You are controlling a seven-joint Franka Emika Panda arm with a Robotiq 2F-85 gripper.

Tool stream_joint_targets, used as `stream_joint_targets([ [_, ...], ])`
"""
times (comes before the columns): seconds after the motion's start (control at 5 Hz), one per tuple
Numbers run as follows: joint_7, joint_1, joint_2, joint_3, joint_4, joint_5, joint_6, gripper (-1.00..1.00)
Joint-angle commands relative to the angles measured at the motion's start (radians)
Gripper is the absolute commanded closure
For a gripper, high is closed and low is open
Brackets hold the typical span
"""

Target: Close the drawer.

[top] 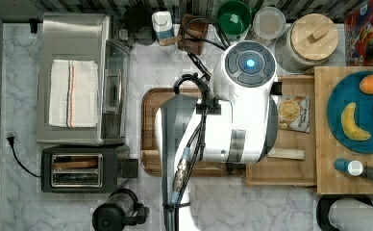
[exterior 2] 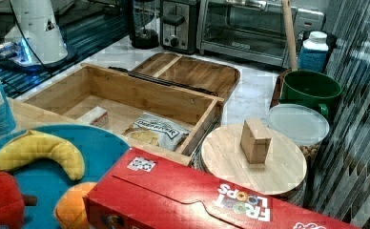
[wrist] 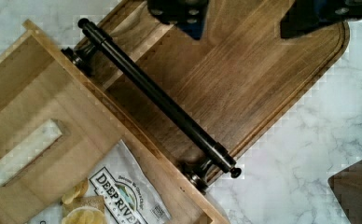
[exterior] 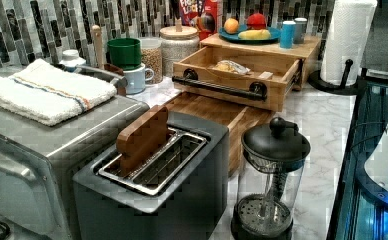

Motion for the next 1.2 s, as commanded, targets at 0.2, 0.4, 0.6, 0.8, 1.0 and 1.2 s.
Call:
stream_joint_targets([
  [0.2, -0.012, 0.0, 0.0, 0.0, 0.0, 0.0, 0.002, 1.0],
  [0.4, -0.157, 0.006, 0.023, 0.014, 0.0, 0.005, 0.014, -1.0],
  [0.6, -0.308, 0.028, -0.013, 0.035, -0.11, 0.002, 0.14, -1.0],
  [0.8, -0.403, 0.056, -0.013, 0.065, -0.148, -0.058, 0.159, -1.0],
  [1.0, -0.516, 0.065, -0.009, 0.069, -0.184, -0.028, 0.174, -1.0],
  [1.2, -0.586, 0.06, -0.013, 0.082, -0.238, -0.036, 0.217, 1.0],
])
